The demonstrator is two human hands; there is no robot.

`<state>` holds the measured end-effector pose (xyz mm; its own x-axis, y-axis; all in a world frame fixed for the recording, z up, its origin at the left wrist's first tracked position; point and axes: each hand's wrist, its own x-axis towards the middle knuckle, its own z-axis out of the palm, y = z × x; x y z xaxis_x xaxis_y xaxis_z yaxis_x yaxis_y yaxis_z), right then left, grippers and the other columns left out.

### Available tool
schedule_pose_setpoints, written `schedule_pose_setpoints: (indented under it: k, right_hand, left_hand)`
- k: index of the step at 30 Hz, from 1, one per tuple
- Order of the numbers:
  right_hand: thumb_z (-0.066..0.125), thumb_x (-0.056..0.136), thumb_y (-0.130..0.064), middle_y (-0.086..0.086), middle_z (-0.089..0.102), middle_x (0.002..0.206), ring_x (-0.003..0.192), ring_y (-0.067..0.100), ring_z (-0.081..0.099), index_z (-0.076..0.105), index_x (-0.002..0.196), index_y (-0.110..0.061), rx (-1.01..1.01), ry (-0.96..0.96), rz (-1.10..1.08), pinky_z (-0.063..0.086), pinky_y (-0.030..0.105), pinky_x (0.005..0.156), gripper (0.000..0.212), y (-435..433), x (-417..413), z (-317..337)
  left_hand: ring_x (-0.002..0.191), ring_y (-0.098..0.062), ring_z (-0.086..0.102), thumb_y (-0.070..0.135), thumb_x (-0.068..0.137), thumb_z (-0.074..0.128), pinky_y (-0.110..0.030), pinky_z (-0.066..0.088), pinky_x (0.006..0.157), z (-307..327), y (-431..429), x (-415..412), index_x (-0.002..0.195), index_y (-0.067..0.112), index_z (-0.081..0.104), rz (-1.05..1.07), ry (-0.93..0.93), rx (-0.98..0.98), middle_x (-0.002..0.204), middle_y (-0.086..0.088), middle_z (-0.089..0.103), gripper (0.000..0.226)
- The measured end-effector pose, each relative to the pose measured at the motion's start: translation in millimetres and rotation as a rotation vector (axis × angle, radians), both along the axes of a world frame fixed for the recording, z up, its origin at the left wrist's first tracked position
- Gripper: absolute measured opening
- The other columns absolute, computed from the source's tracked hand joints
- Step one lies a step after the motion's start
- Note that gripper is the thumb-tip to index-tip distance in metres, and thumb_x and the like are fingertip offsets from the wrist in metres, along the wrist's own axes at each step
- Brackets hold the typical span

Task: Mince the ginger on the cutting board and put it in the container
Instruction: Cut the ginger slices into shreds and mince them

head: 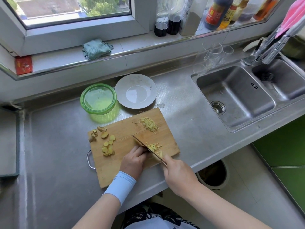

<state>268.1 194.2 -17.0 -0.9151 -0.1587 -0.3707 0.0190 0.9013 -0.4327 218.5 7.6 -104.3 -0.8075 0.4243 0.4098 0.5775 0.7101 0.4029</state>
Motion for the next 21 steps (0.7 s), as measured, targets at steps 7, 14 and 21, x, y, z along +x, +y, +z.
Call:
schedule_pose_setpoints:
  k: [7, 14, 21]
  right_hand:
    - [0.039, 0.104, -0.027, 0.013, 0.065, 0.090, 0.081, 0.037, 0.062, 0.043, 0.112, -0.016, 0.026, 0.015, 0.006, 0.036, 0.036, 0.058, 0.014, -22.4, -24.9, -1.7]
    - [0.037, 0.103, -0.027, 0.005, 0.064, 0.087, 0.071, 0.028, 0.056, 0.042, 0.114, -0.022, 0.016, -0.018, -0.009, 0.042, 0.038, 0.060, 0.013, 2.8, 0.5, 1.1]
    - [0.038, 0.104, -0.029, 0.013, 0.066, 0.090, 0.080, 0.036, 0.064, 0.042, 0.116, -0.018, 0.047, 0.012, 0.027, 0.041, 0.037, 0.058, 0.017, -19.6, -21.9, -5.3]
  left_hand:
    - [0.084, -0.017, 0.051, 0.004, 0.084, 0.052, -0.026, 0.050, 0.060, 5.5, 2.2, 0.4, 0.087, 0.012, 0.077, 0.007, 0.019, -0.001, 0.091, -0.004, 0.070, 0.027]
    - [0.089, -0.019, 0.061, 0.003, 0.085, 0.052, -0.027, 0.054, 0.059, 3.6, 0.9, 2.2, 0.088, 0.014, 0.078, 0.022, 0.001, 0.023, 0.096, -0.003, 0.071, 0.028]
    - [0.081, -0.019, 0.055, 0.003, 0.085, 0.052, -0.028, 0.049, 0.055, 5.4, 3.2, 3.4, 0.084, 0.012, 0.076, 0.046, 0.021, 0.020, 0.088, -0.004, 0.070, 0.025]
